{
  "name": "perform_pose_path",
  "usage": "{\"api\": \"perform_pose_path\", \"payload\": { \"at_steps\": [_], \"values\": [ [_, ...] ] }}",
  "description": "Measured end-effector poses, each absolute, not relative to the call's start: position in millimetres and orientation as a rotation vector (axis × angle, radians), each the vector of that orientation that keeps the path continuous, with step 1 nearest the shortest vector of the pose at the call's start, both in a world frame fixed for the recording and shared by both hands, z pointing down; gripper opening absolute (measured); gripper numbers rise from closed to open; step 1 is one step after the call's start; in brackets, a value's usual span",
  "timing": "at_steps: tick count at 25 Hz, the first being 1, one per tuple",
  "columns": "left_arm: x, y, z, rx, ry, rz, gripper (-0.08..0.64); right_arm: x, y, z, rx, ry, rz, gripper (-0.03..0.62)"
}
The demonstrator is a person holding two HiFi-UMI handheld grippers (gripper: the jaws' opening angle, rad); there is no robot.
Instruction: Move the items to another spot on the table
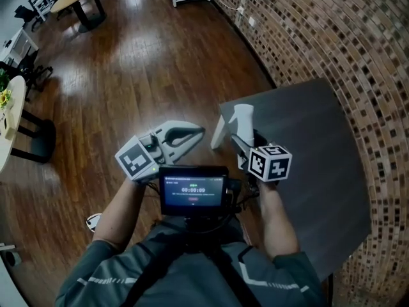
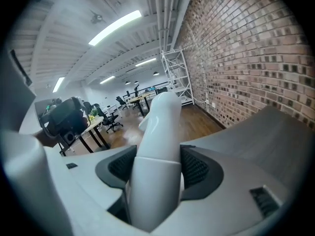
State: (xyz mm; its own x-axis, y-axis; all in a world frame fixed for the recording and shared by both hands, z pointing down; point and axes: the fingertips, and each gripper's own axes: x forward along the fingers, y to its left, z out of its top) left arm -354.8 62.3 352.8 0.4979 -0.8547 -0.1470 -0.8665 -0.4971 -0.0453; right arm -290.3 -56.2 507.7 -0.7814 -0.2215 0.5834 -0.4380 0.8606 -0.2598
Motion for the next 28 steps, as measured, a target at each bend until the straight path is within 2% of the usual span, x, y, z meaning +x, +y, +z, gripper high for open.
{"api": "perform_pose_path", "payload": {
  "at_steps": [7,15,28],
  "values": [
    [-428,-4,342,-2.609,1.533,0.113,-0.005,-371,-112,508,0.408,-2.478,0.542,0.282],
    [-490,-75,329,-2.616,1.517,0.102,-0.005,-429,-175,497,0.407,-2.476,0.531,0.282],
    [-585,-176,331,-2.756,1.236,0.182,-0.005,-506,-266,495,0.678,-2.447,0.579,0.282]
  ]
}}
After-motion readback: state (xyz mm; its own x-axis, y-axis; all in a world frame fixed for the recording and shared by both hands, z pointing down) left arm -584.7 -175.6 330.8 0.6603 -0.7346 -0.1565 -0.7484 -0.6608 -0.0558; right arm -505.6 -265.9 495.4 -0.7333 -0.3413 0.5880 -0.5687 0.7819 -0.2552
